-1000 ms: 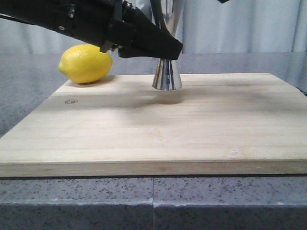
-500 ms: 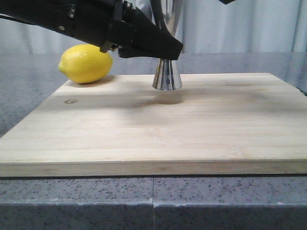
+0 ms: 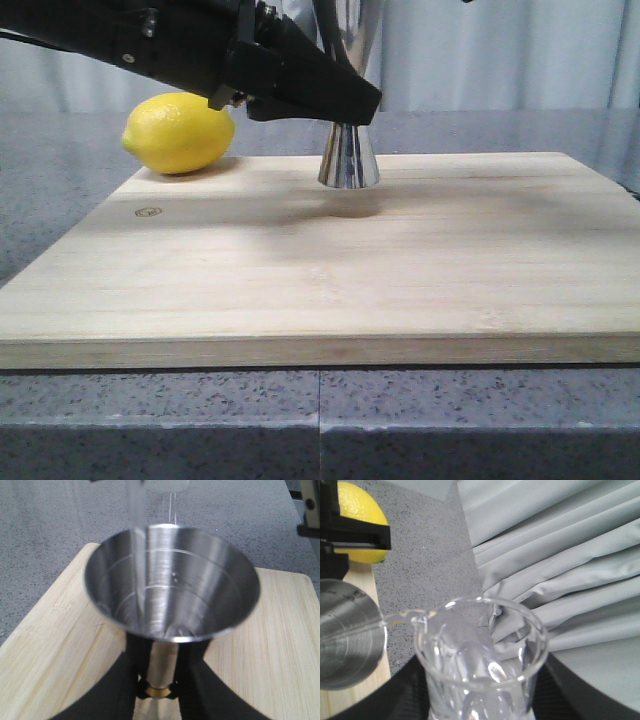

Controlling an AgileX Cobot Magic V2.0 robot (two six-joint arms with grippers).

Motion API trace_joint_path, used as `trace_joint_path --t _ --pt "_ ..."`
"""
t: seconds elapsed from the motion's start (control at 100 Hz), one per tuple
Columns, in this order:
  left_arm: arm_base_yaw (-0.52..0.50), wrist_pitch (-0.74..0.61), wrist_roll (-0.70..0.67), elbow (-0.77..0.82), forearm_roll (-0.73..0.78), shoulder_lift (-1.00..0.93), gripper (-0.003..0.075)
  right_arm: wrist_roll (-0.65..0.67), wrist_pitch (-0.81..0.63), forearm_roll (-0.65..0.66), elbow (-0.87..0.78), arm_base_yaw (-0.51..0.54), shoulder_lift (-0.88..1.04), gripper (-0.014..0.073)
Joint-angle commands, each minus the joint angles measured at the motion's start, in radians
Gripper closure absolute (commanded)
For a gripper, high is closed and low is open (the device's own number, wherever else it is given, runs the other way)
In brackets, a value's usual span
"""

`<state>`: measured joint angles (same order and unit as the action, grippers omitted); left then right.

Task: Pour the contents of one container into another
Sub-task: 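Tilt the beaker with the right gripper, pouring liquid into the jigger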

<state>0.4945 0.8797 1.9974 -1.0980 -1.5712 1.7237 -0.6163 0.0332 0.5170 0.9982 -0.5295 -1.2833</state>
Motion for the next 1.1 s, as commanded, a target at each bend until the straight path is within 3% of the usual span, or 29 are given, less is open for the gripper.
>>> trace_joint_path --t 0.0,1.09 --pt "0.008 0.049 -0.003 -0.031 -0.068 -0.054 0.0638 -0.004 -0.08 0.009 0.041 0.001 0.028 0.0295" --pt "0.008 0.033 -0.003 -0.031 -0.072 -0.054 0.0638 -0.004 -0.08 0.1 0.041 0.001 0.028 0.0295"
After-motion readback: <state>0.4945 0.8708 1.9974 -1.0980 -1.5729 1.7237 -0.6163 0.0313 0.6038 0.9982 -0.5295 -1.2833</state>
